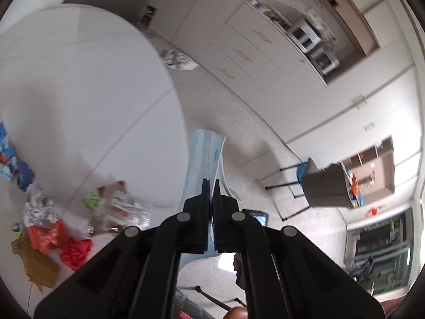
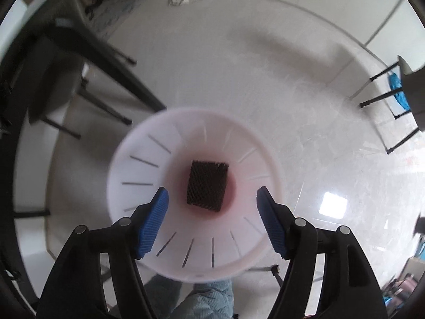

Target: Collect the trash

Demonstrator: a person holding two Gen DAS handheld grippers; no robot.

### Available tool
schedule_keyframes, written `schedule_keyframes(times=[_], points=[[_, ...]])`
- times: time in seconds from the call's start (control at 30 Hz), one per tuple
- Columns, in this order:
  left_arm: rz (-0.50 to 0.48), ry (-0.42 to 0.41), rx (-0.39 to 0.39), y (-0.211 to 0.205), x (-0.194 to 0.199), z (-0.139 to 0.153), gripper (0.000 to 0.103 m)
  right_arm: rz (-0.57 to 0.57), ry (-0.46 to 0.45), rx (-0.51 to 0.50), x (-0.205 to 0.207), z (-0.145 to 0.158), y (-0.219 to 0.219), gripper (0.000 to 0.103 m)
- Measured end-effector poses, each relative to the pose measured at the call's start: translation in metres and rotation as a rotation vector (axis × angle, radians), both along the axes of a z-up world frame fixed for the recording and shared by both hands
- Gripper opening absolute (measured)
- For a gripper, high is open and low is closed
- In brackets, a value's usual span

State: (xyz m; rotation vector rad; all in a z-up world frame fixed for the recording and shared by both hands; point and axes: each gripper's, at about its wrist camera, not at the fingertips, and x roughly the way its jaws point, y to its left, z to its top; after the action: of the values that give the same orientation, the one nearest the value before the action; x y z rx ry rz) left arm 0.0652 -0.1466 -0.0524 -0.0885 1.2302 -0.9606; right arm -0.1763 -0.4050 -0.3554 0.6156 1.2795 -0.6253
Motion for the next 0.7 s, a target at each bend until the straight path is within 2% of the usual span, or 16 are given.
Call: schedule_keyframes(times=[0.13, 0.23, 0.37, 0.5, 0.63, 0.7], points=[[-0.145, 0.030, -0.008, -0.046, -0.042, -0.004, 0.002, -0.046, -0.077, -0.084, -0.034, 0.066, -0.008, 0.083], [-0.244, 0.071, 0.012, -0.087, -0.076, -0.021, 0.002, -0.062, -0.116, -0.150, -0.065, 0.111, -0.018, 0.084], [-0.352, 0.005, 0.155, -0.151, -0.126, -0.077, 0.002, -0.079, -0.141, -0.196, -0.096, 0.137, -0.034, 0.084], [-0.370, -0.136, 0.355, -0.198, -0.150, -0.150, 0.002, -0.101, -0.157, -0.193, -0.119, 0.140, -0.048, 0.084], [-0.396, -0.198, 0.517, -0.229, -0.160, -0.224, 0.002, -0.102, -0.147, -0.180, -0.133, 0.129, -0.052, 0.084], [-0.417, -0.200, 0.578, -0.238, -0.163, -0.254, 0.002, -0.098, -0.135, -0.175, -0.135, 0.122, -0.053, 0.084]])
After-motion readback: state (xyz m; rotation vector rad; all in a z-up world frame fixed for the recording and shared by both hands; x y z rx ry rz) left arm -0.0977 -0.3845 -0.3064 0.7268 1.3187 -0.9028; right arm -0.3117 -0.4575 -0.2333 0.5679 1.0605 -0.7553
